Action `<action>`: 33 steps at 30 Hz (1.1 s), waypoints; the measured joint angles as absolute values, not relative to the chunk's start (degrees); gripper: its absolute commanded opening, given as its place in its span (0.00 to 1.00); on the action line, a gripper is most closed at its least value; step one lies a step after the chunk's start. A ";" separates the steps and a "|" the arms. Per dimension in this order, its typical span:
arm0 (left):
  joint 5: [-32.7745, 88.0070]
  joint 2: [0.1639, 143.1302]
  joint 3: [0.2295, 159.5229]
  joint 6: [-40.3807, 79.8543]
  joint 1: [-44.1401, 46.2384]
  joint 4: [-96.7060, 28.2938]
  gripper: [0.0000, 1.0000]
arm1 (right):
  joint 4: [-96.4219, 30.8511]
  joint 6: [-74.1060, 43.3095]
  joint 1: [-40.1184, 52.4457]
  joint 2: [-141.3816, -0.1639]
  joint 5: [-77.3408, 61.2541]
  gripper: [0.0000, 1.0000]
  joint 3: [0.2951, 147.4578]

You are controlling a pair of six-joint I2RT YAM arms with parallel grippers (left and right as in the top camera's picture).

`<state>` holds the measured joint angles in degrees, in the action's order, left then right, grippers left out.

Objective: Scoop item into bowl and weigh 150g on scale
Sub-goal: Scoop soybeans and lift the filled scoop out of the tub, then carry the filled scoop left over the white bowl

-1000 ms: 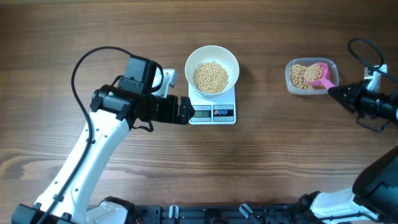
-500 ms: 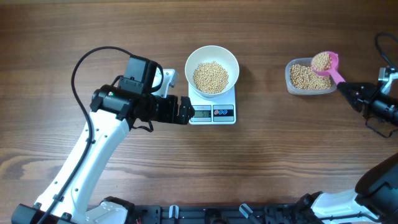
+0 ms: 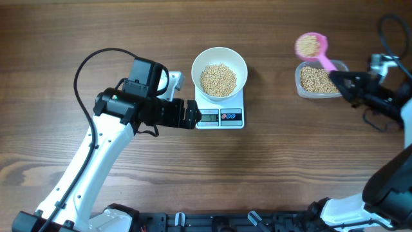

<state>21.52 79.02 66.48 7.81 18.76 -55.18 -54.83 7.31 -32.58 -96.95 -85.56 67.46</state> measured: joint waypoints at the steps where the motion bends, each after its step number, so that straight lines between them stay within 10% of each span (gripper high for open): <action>1: 21.52 79.02 66.48 7.81 18.76 -55.18 1.00 | -54.81 7.29 -30.24 -96.92 -85.56 0.04 67.46; 20: 21.54 79.02 66.48 7.81 18.76 -55.16 1.00 | -22.06 -14.35 -2.90 -88.03 -66.22 0.05 66.85; 33: 21.54 79.02 66.48 7.81 18.76 -55.16 1.00 | -25.71 -8.84 7.68 -85.71 -44.80 0.05 66.85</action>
<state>21.54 79.02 66.48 7.81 18.76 -55.16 -25.71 -8.84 7.68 -85.71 -44.80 66.85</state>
